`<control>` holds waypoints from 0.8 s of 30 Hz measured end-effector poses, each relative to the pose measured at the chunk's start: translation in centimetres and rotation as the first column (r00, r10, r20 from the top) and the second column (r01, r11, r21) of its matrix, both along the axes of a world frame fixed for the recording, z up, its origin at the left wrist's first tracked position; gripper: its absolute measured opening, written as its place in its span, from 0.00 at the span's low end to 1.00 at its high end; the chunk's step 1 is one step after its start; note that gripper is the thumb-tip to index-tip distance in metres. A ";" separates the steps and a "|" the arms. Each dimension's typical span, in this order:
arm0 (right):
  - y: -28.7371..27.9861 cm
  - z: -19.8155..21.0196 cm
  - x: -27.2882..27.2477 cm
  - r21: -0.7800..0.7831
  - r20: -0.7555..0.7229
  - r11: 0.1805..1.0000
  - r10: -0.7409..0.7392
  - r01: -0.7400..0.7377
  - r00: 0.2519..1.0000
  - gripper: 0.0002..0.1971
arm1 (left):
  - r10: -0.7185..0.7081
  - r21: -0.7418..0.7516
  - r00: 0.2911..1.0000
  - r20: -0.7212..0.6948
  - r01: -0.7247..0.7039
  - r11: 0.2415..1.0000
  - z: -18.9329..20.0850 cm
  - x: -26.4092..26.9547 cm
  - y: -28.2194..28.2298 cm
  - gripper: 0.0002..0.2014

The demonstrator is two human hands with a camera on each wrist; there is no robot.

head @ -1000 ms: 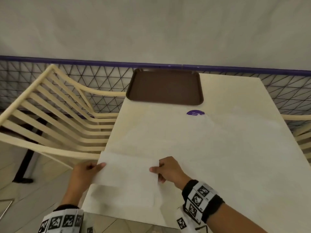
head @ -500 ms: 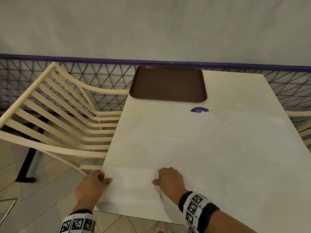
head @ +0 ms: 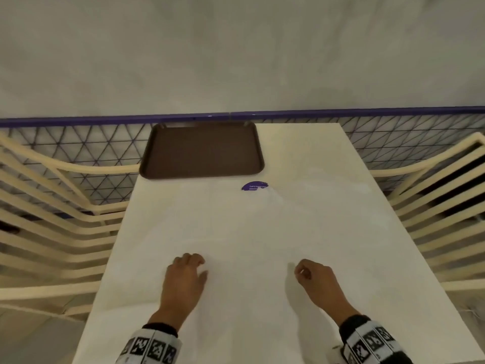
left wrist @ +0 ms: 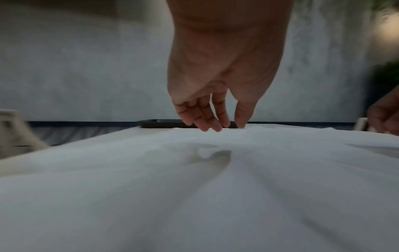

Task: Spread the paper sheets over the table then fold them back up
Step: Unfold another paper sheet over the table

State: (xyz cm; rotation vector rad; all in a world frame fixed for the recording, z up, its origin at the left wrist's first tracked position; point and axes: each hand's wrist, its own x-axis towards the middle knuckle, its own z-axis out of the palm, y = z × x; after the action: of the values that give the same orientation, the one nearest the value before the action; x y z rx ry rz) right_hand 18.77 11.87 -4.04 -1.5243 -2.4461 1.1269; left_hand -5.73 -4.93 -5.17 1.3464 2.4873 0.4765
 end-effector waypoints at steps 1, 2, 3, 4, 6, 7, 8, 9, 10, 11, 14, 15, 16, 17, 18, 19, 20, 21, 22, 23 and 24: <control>0.6 -0.4 1.0 0.005 0.017 1.000 -0.023 0.023 1.000 0.10 | -0.049 0.024 0.998 0.025 0.049 0.999 -0.1 0.9 1.7 0.11; 1.0 -0.8 1.8 0.008 0.029 0.999 -0.044 0.043 0.999 0.12 | -0.097 0.037 0.994 0.048 0.095 0.995 -0.2 1.9 3.4 0.10; 1.3 -1.2 2.5 0.006 0.033 0.998 -0.058 0.058 0.998 0.13 | -0.153 0.029 0.986 0.068 0.152 0.988 -0.4 3.0 5.2 0.12; 1.6 -1.7 3.2 0.003 0.041 0.998 -0.065 0.065 0.997 0.15 | -0.202 0.014 0.976 0.080 0.201 0.979 -0.7 4.0 6.8 0.15; 1.8 -2.4 3.9 -0.005 0.046 0.999 -0.053 0.053 0.998 0.18 | -0.271 -0.030 0.956 0.108 0.276 0.961 -1.0 5.7 9.5 0.20; 1.9 -2.7 4.3 -0.012 0.036 0.999 -0.045 0.046 0.998 0.18 | -0.303 -0.054 0.946 0.117 0.311 0.949 -1.0 6.6 10.7 0.22; 1.9 -2.8 4.4 -0.019 0.021 0.999 -0.037 0.037 0.999 0.17 | -0.331 -0.074 0.936 0.119 0.341 0.937 -1.1 7.4 11.8 0.23; 2.0 -2.9 4.6 -0.023 0.004 0.999 -0.030 0.030 1.000 0.15 | -0.351 -0.095 0.929 0.118 0.363 0.927 -1.2 8.0 12.7 0.24; 2.0 -3.0 4.6 -0.026 -0.010 0.999 -0.024 0.023 1.000 0.13 | -0.368 -0.112 0.923 0.113 0.380 0.918 -1.2 8.6 13.5 0.24; 2.1 -3.1 4.7 -0.028 -0.023 0.999 -0.018 0.017 1.000 0.12 | -0.382 -0.125 0.918 0.104 0.393 0.911 -1.3 9.1 14.3 0.24; 2.3 -3.6 4.9 -0.043 -0.047 0.999 -0.016 0.014 0.999 0.15 | -0.416 -0.130 0.906 0.084 0.424 0.896 -1.6 10.3 16.2 0.25; 2.4 -3.7 5.0 -0.046 -0.047 0.999 -0.013 0.011 0.999 0.15 | -0.424 -0.123 0.902 0.088 0.432 0.894 -1.6 10.6 16.7 0.24; 2.4 -3.8 5.0 -0.044 -0.044 0.999 -0.010 0.008 0.999 0.13 | -0.431 -0.114 0.897 0.095 0.440 0.891 -1.6 10.9 17.2 0.24; 2.5 -3.8 5.0 -0.046 -0.043 0.999 -0.009 0.007 0.999 0.12 | -0.439 -0.109 0.893 0.105 0.449 0.887 -1.6 11.2 17.8 0.24; 2.5 -3.7 5.0 -0.052 -0.047 0.999 -0.010 0.008 0.999 0.11 | -0.444 -0.108 0.889 0.112 0.455 0.884 -1.6 11.4 18.3 0.23; 2.6 -3.7 5.0 -0.057 -0.052 0.998 -0.010 0.007 0.999 0.10 | -0.447 -0.109 0.887 0.115 0.459 0.882 -1.6 11.7 18.8 0.21; 2.6 -3.6 5.1 -0.062 -0.056 0.998 -0.008 0.004 0.998 0.10 | -0.453 -0.109 0.884 0.112 0.464 0.879 -1.6 11.9 19.2 0.20; 2.6 -3.5 5.1 -0.066 -0.060 0.998 -0.004 0.000 0.998 0.10 | -0.467 -0.110 0.878 0.107 0.477 0.872 -1.6 12.1 19.5 0.19; 2.6 -3.4 5.2 -0.073 -0.067 0.997 -0.002 -0.003 0.998 0.10 | -0.492 -0.114 0.864 0.101 0.502 0.858 -1.6 12.3 19.8 0.20; 2.7 -3.4 5.2 -0.081 -0.076 0.997 -0.001 -0.006 0.997 0.10 | -0.527 -0.126 0.844 0.095 0.536 0.835 -1.6 12.5 20.1 0.21; 2.7 -3.3 5.3 -0.087 -0.082 0.996 0.002 -0.009 0.997 0.10 | -0.563 -0.143 0.821 0.092 0.571 0.808 -1.6 12.5 20.3 0.22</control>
State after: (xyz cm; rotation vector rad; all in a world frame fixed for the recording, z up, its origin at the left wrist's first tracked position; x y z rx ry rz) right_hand 24.02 14.57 -7.38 -1.4623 -2.3790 1.2871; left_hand 6.82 15.42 -6.76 1.8741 1.8878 0.1519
